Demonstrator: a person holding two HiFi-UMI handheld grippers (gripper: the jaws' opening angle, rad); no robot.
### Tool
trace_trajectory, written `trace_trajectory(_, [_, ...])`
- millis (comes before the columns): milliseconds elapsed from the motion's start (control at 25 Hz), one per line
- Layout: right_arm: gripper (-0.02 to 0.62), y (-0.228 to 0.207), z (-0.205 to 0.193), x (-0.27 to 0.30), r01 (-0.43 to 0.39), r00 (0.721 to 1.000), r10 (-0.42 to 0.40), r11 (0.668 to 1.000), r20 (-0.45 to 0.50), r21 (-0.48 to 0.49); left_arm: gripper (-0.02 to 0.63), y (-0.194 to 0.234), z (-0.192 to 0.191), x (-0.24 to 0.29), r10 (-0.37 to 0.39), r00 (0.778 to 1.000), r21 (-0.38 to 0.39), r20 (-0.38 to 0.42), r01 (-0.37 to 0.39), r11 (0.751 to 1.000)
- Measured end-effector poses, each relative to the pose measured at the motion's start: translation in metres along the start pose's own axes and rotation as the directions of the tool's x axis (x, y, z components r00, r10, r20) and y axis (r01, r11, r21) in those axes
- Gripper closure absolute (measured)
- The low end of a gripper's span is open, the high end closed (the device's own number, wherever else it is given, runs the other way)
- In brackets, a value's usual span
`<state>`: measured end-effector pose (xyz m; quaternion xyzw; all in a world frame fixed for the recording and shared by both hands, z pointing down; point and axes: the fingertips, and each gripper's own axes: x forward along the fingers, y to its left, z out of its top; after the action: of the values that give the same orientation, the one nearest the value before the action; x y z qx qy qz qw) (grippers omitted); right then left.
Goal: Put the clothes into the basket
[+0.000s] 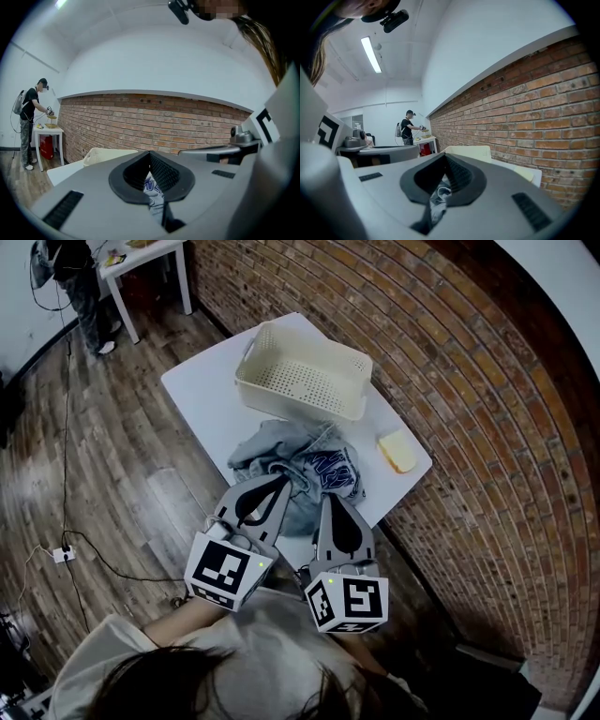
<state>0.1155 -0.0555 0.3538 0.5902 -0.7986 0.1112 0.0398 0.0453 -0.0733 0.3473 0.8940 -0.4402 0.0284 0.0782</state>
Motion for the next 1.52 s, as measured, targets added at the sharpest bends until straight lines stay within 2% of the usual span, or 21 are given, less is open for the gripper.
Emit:
trace_trajectory(920, [0.589, -0.005, -0.003, 0.017, 0.089, 0.996, -0.088, 0.995, -0.026, 0.047, 0.598, 0.015, -0.004, 0.018, -0.092, 0.992, 0.035, -0.091, 0.095, 0.995])
trace_trajectory(1120, [0.589, -0.011, -0.007, 0.020, 0.116, 0.993, -0.116, 0.993, -0.025, 0.012, 0.598, 0.015, -0.013, 0.024, -0.105, 0.988, 0.048, -0.116, 0.111, 0.993])
trace_trajectory(1360, [0.589, -0.030, -0.026, 0.026, 0.142, 0.988, -0.141, 0.990, -0.065, 0.012, 0.598, 0.030, -0.037, 0.037, -0.127, 0.976, 0.039, -0.177, 0.136, 0.990])
trace_trajectory(1520, [0.589, -0.042, -0.036, 0.030, 0.162, 0.984, -0.163, 0.987, -0.071, -0.023, 0.597, 0.039, -0.062, 0.045, -0.157, 0.955, -0.003, -0.251, 0.161, 0.987])
